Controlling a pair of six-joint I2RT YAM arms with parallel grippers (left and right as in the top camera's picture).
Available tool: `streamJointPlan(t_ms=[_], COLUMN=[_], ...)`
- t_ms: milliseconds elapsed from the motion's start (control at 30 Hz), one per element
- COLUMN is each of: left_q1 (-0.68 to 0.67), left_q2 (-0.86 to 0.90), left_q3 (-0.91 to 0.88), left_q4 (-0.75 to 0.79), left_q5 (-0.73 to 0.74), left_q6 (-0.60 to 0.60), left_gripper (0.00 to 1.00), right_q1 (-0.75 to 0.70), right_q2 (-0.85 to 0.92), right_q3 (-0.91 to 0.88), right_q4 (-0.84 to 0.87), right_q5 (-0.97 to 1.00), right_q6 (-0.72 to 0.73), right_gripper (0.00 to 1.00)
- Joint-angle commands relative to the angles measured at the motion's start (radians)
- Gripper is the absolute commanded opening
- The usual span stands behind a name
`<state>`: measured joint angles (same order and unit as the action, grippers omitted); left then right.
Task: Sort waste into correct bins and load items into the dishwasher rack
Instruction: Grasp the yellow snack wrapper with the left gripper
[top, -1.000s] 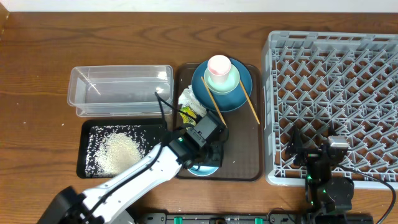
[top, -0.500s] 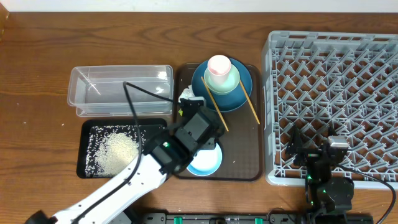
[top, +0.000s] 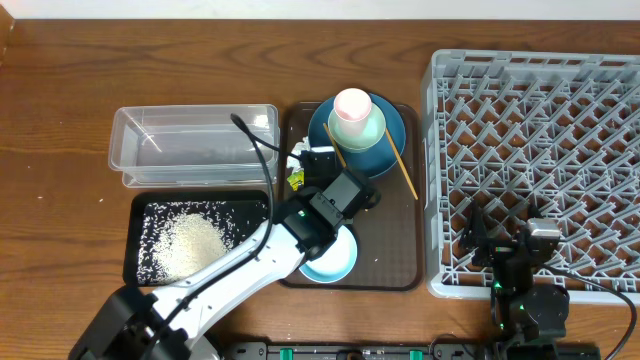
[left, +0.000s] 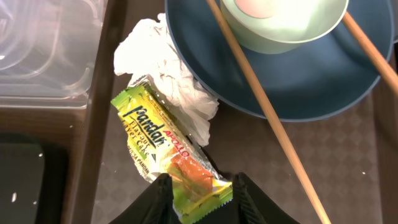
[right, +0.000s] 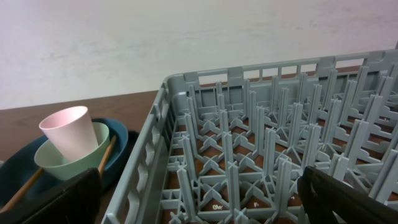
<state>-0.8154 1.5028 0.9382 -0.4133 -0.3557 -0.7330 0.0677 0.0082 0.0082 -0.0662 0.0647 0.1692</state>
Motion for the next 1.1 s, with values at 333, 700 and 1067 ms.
streamJointPlan(t_ms=[333, 700, 1067], left_q1=[0.064, 0.345, 0.3], left_q2=[0.08, 0.079, 0.08], left_q3=[0.01, 0.011, 0.006], left_q4=[0.008, -0.074, -0.277], left_q5=[0.112, 0.426, 0.427], left_q6=[-0.002, 0.06, 0.085], left_gripper=[0.48, 0.36, 0.11], right_q1=[0.011, 0.011, 0.011], right_q2=[0.0, 0.0, 0.0], right_q3=[-0.003, -0.003, -0.003], right_q4=[-0.002, -0.002, -0.002], right_q5=[0.01, 0.01, 0.01], right_q6=[0.01, 0.01, 0.01], right_gripper=[0.99, 0.99, 0.99])
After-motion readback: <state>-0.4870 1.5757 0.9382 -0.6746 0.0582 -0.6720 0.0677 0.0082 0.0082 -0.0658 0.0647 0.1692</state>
